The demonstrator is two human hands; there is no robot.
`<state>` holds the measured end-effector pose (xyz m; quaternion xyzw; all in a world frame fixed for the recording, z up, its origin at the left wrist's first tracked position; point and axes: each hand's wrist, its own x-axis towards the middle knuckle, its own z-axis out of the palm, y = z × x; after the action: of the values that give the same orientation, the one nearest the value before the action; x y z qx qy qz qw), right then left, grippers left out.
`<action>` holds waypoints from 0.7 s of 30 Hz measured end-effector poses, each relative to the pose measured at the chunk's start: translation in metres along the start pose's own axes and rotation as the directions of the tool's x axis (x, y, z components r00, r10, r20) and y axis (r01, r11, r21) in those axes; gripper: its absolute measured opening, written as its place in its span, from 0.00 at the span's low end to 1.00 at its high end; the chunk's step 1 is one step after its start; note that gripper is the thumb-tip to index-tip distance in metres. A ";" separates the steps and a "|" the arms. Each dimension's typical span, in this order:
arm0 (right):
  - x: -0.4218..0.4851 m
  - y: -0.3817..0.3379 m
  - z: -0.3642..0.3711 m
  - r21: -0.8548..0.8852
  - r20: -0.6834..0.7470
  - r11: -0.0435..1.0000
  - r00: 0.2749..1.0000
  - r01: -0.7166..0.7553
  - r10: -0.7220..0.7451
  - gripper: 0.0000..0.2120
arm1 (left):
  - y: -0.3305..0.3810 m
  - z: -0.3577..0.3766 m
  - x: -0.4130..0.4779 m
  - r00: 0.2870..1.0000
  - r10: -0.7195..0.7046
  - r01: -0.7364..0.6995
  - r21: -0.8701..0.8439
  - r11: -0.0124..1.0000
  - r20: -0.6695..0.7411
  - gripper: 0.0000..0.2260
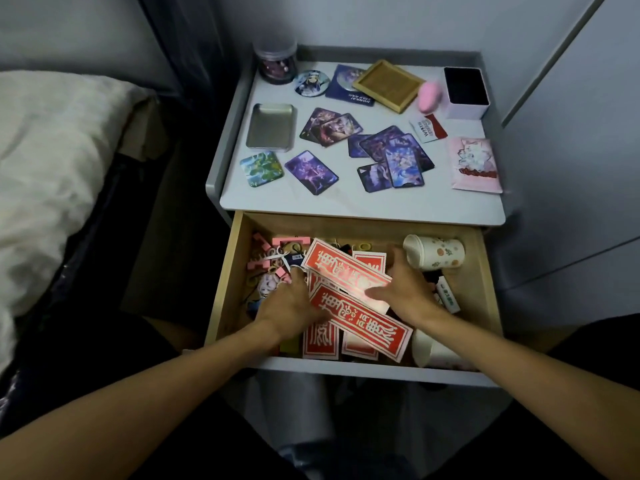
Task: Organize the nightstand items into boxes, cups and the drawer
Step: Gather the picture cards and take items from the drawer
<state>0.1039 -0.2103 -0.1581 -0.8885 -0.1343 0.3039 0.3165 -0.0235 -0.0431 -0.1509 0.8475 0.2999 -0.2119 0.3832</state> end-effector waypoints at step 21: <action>-0.018 0.008 -0.013 0.071 0.337 0.992 0.939 -0.103 0.073 0.35 | 0.017 0.006 -0.003 0.970 -0.235 0.241 -0.395 0.887 0.063 0.33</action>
<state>0.0982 -0.2306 -0.1474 -0.8146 -0.1326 0.4694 0.3138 -0.0152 -0.0574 -0.1443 0.7069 0.4358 -0.1972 0.5210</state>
